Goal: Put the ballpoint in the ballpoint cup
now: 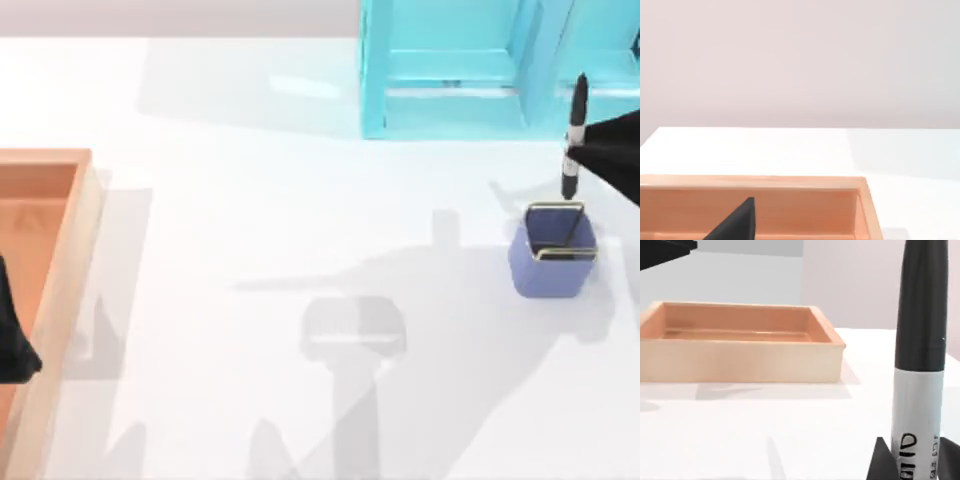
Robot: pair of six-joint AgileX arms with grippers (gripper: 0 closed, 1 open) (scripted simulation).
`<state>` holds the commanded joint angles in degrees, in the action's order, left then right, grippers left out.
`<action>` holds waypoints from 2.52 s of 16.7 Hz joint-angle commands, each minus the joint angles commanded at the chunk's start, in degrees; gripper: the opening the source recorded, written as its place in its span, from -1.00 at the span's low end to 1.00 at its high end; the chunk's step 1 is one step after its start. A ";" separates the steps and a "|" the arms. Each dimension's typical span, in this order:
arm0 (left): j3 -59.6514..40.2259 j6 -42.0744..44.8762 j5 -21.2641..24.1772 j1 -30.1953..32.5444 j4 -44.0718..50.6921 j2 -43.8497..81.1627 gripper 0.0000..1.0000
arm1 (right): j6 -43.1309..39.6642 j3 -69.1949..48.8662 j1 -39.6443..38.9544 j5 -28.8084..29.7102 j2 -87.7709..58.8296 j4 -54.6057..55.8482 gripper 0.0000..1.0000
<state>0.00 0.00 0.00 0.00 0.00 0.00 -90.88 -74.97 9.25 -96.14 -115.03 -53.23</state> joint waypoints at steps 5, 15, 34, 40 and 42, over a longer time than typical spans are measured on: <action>0.00 0.00 0.00 0.00 0.00 0.00 1.00 | -4.22 2.03 3.74 -5.41 0.95 1.00 -1.00; 0.00 0.00 0.00 0.00 0.00 0.00 1.00 | -5.88 3.74 2.93 -0.48 -1.22 9.29 -1.00; 0.00 0.00 0.00 0.00 0.00 0.00 1.00 | -7.84 1.00 2.97 -5.48 -0.03 -2.58 0.36; 0.00 0.00 0.00 0.00 0.00 0.00 1.00 | -7.84 1.00 2.97 -5.48 -0.03 -2.58 1.00; 0.00 0.00 0.00 0.00 0.00 0.00 1.00 | -7.84 1.00 2.97 -5.48 -0.03 -2.58 1.00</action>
<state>0.00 0.00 0.00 0.00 0.00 0.00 -98.72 -73.97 12.22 -101.62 -115.07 -55.81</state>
